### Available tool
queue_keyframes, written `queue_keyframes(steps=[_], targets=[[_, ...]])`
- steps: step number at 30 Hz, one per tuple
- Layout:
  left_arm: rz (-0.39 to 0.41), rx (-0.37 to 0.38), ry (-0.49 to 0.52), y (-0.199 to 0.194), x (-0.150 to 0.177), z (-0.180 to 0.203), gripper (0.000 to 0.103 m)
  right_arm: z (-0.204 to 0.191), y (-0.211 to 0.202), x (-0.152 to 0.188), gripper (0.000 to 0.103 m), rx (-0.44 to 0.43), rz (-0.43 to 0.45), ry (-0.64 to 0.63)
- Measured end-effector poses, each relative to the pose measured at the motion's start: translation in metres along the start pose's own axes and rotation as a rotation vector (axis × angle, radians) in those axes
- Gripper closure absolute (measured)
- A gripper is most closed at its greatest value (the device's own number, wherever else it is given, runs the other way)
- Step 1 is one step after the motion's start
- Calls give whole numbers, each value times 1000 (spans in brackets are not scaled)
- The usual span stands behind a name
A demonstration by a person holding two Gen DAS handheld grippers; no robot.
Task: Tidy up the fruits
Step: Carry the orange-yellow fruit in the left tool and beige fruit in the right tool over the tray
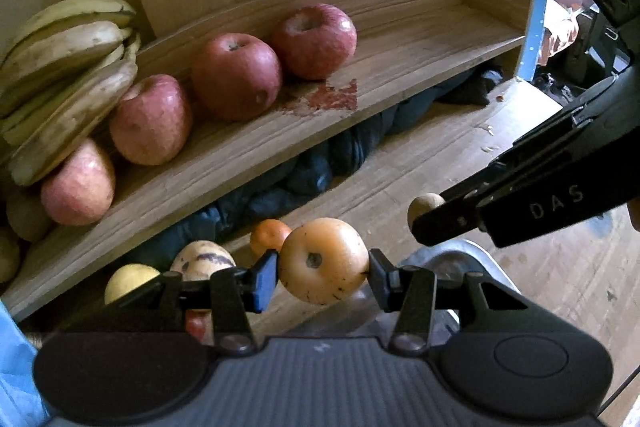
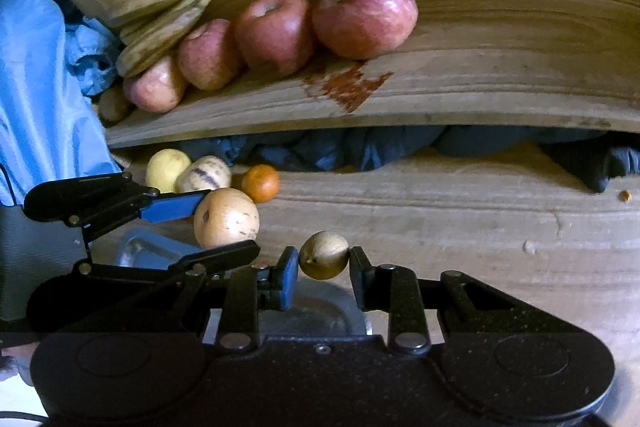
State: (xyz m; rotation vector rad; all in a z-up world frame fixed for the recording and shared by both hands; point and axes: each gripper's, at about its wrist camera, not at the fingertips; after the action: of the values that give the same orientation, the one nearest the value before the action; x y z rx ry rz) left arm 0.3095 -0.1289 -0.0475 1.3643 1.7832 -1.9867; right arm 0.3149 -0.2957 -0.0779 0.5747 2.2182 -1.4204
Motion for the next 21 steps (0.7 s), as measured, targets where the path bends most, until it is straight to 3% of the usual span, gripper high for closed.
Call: queue_keyframes(steps=[21], targets=[[-3,95,50,-50,53,10,51,-56,-40,79,73,45,-32,49]])
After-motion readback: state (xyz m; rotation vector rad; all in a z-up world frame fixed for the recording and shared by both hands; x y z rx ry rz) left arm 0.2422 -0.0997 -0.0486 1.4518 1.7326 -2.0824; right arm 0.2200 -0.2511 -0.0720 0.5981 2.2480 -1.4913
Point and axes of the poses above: each gripper's, at about its wrist camera, not at the fingertips, and y roughly the way its jaws point, z to its right, x to its underside, and after that the axes turned 10 degrees about z, right-handed
